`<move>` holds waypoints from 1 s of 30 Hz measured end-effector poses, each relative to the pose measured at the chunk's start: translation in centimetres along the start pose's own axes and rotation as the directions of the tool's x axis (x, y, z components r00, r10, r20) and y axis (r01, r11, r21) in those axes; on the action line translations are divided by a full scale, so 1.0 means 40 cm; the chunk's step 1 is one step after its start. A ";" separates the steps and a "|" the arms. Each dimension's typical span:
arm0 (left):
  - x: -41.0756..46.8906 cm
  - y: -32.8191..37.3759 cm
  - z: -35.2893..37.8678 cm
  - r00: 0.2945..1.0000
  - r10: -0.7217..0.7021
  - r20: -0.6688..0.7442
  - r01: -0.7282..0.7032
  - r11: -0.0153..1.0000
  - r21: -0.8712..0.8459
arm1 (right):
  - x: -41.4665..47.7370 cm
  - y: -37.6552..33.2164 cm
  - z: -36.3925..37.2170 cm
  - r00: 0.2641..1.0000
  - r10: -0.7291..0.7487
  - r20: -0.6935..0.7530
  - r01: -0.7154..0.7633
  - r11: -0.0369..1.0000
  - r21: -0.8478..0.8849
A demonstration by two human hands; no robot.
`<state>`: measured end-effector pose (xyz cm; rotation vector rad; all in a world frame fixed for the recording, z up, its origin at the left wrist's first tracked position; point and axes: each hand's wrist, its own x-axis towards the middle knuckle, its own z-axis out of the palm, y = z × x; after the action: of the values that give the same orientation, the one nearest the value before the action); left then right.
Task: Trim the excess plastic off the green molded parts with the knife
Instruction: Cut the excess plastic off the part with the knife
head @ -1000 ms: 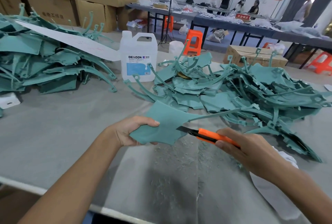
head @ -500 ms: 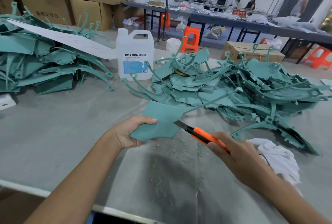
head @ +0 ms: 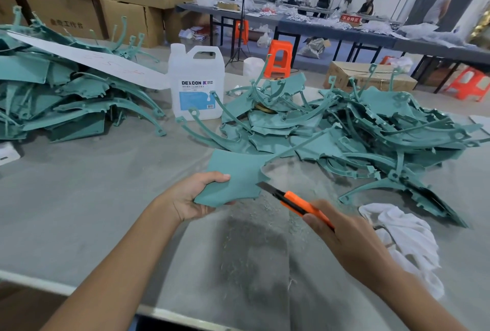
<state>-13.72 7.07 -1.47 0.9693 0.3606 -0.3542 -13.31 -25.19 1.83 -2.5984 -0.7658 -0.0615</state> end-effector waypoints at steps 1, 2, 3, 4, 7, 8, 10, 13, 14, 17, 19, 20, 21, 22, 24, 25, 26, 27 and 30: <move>0.000 -0.003 0.002 1.000 0.000 -0.002 0.000 1.000 -0.005 | 0.004 0.004 0.002 1.000 0.017 -0.020 -0.017 1.000 -0.015; -0.001 -0.007 0.001 1.000 -0.005 -0.010 0.005 1.000 -0.006 | 0.008 0.007 0.003 0.999 0.029 -0.033 -0.030 0.999 -0.032; -0.003 -0.010 -0.001 1.000 -0.012 -0.023 0.012 1.000 0.001 | 0.010 0.009 0.005 0.999 0.035 -0.036 -0.036 0.999 -0.035; -0.006 -0.012 -0.001 0.999 -0.018 -0.042 0.019 1.000 0.007 | 0.009 0.010 0.009 0.999 0.037 -0.034 -0.037 0.999 -0.018; -0.005 -0.021 0.005 0.990 -0.021 -0.140 0.007 0.995 -0.097 | -0.017 0.004 0.032 1.000 0.025 -0.015 -0.024 0.999 0.043; -0.003 -0.025 0.011 0.982 -0.019 -0.186 -0.012 0.986 -0.165 | -0.027 -0.005 0.043 1.000 0.018 -0.005 -0.017 0.999 0.051; 0.004 -0.038 0.032 0.968 -0.012 -0.251 -0.057 0.962 -0.265 | -0.039 -0.027 0.069 1.000 0.008 -0.004 -0.008 0.997 0.082; 0.014 -0.061 0.075 0.953 -0.040 -0.299 -0.078 0.924 -0.374 | -0.041 -0.068 0.107 0.998 -0.003 -0.056 0.011 0.989 0.150; 0.016 -0.066 0.087 0.946 -0.062 -0.319 -0.083 0.904 -0.420 | -0.040 -0.077 0.117 0.998 -0.003 -0.070 0.015 0.986 0.166; 0.019 -0.072 0.107 0.938 -0.127 -0.324 -0.069 0.844 -0.532 | -0.038 -0.090 0.129 0.996 -0.012 -0.091 0.028 0.984 0.174; 0.013 -0.076 0.114 0.951 -0.138 -0.278 -0.039 0.836 -0.548 | -0.022 -0.085 0.119 0.991 0.002 -0.132 0.016 0.991 0.135; 0.009 -0.078 0.117 0.956 -0.145 -0.255 -0.017 0.839 -0.544 | -0.010 -0.078 0.109 0.984 0.030 -0.174 -0.008 0.992 0.127; 0.003 -0.081 0.119 0.958 -0.156 -0.242 0.000 0.840 -0.543 | 0.002 -0.069 0.099 0.974 0.063 -0.220 -0.034 0.990 0.134; -0.002 -0.082 0.124 0.957 -0.166 -0.237 0.008 0.836 -0.549 | 0.010 -0.061 0.090 0.963 0.085 -0.258 -0.047 0.988 0.148; -0.009 -0.081 0.132 0.952 -0.166 -0.256 -0.009 0.823 -0.568 | 0.011 -0.064 0.082 0.962 0.053 -0.269 -0.012 0.988 0.152; -0.010 -0.079 0.136 0.949 -0.164 -0.268 -0.021 0.817 -0.576 | 0.006 -0.072 0.086 0.970 0.011 -0.242 0.021 0.991 0.130; -0.013 -0.076 0.140 0.948 -0.160 -0.275 -0.031 0.813 -0.582 | 0.000 -0.078 0.091 0.978 -0.024 -0.207 0.047 0.993 0.105; -0.014 -0.074 0.142 0.948 -0.152 -0.279 -0.040 0.813 -0.580 | 0.000 -0.076 0.094 0.981 -0.028 -0.193 0.047 0.995 0.093; -0.022 -0.070 0.154 0.944 -0.131 -0.302 -0.071 0.816 -0.574 | 0.023 -0.047 0.078 0.957 0.116 -0.266 -0.076 0.985 0.156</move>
<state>-14.91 0.55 0.06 0.4094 0.7449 -0.0889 -13.76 -21.99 -0.12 -2.4171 -0.5224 -0.3186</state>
